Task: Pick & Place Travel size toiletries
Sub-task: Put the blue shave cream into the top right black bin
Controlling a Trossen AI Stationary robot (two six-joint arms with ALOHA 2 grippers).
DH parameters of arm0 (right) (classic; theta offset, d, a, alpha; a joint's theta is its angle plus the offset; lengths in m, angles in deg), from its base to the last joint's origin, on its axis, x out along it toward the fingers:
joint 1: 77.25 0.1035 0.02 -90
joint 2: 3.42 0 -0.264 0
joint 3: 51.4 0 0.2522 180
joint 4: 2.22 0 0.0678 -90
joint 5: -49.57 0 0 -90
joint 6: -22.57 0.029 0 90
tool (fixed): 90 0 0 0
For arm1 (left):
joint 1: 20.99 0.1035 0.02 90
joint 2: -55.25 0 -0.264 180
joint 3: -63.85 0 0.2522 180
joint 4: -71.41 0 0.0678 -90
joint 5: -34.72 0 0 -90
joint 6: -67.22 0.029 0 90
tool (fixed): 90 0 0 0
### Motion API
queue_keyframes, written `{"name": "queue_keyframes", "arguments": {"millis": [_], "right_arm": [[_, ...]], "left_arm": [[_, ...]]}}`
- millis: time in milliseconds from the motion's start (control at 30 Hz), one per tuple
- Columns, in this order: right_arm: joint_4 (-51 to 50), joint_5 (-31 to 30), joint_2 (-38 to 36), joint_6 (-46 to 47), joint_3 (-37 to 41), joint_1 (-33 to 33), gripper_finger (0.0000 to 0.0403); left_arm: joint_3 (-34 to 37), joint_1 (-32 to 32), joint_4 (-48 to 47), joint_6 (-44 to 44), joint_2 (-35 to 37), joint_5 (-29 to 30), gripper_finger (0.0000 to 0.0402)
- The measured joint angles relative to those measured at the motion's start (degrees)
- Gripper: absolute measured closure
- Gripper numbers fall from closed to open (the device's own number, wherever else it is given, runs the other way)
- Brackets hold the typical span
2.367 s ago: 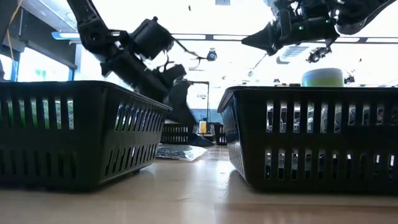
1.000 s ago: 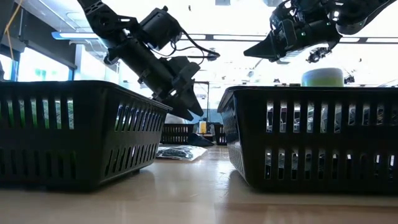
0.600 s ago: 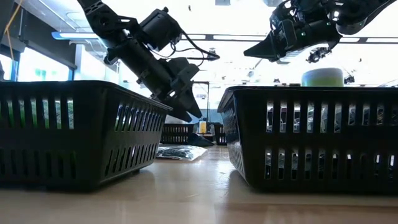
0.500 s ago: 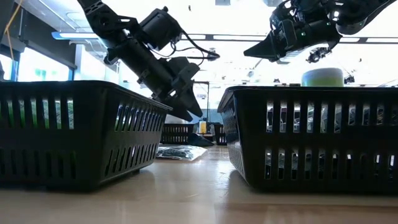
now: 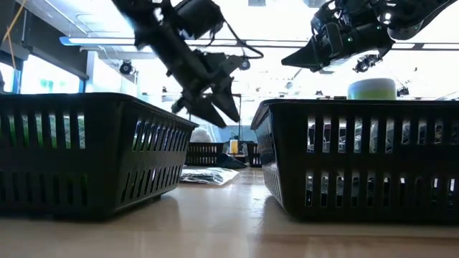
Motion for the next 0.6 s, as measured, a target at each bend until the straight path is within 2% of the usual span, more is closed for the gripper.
{"name": "queue_keyframes", "arguments": {"millis": [100,200,333,600], "right_arm": [[0.02,0.83,0.0,0.0,0.0,0.0,0.04],[0.04,1.28,0.0,0.0,0.0,0.02,0.04],[0.02,1.34,0.0,0.04,0.0,0.0,0.04],[-0.31,0.99,0.02,0.02,0.0,0.02,0.04]], "left_arm": [[-4.97,-1.75,-10.63,-2.29,0.0,4.71,0.0199],[-7.71,-3.11,-16.29,-7.39,0.0,7.39,0.0199],[-7.9,-3.38,-18.36,-13.35,-0.44,10.38,0.0199],[-7.76,-3.3,-15.35,-19.51,-8.13,12.08,0.0199]]}}
